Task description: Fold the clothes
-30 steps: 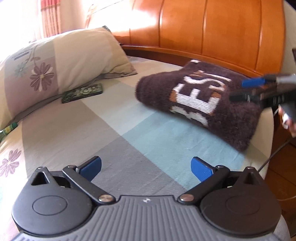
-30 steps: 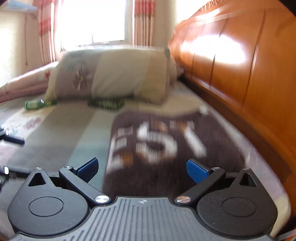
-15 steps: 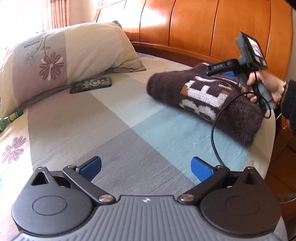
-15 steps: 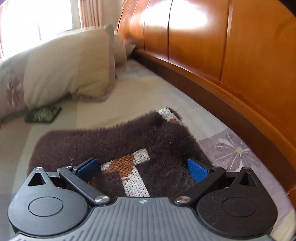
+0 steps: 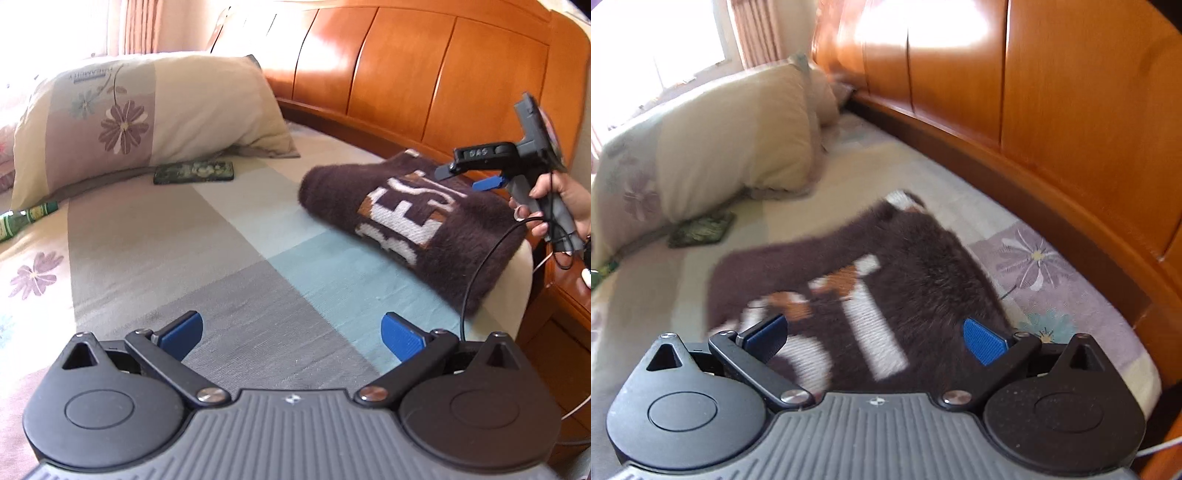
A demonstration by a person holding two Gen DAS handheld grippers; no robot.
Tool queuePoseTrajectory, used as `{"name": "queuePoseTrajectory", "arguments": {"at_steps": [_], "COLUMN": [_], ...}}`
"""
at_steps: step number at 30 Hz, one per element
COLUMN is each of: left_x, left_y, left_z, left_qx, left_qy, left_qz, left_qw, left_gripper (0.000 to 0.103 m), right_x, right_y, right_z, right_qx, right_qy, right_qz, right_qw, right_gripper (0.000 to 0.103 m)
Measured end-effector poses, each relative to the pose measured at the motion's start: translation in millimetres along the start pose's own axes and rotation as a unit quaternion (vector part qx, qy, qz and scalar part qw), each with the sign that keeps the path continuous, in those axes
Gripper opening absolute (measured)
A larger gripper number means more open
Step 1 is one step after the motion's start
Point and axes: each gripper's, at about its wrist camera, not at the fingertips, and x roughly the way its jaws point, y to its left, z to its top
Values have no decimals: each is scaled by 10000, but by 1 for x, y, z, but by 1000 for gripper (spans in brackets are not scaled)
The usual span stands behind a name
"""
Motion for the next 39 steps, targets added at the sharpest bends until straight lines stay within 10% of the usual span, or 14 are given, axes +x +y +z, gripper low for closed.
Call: {"name": "queuePoseTrajectory", "arguments": {"at_steps": [7,16,27,39], "left_x": [-22,-47,-54,-58], "left_y": [-11,-17,-42,-54], "left_z": [-10,-25,-43,-56], "left_qx": [318,322,1049,629], "left_qy": [-83,-323,-116,164], "left_qz": [168,240,168,-150], "left_qw": [9993,9987,9943,9978], "left_gripper": [102,102,102,102], "right_x": [-50,-63,-110,-145], "right_y": [42,55,94,104], "right_z": [-61,-123,-175,-231], "right_qx": [-750,-191,-166,103], "right_qy": [11,488,260,461], "right_qz": [1106,1187,303,-188], "right_qw": [9910,9915,9991,9987], "right_gripper": [103,103,103,103]}}
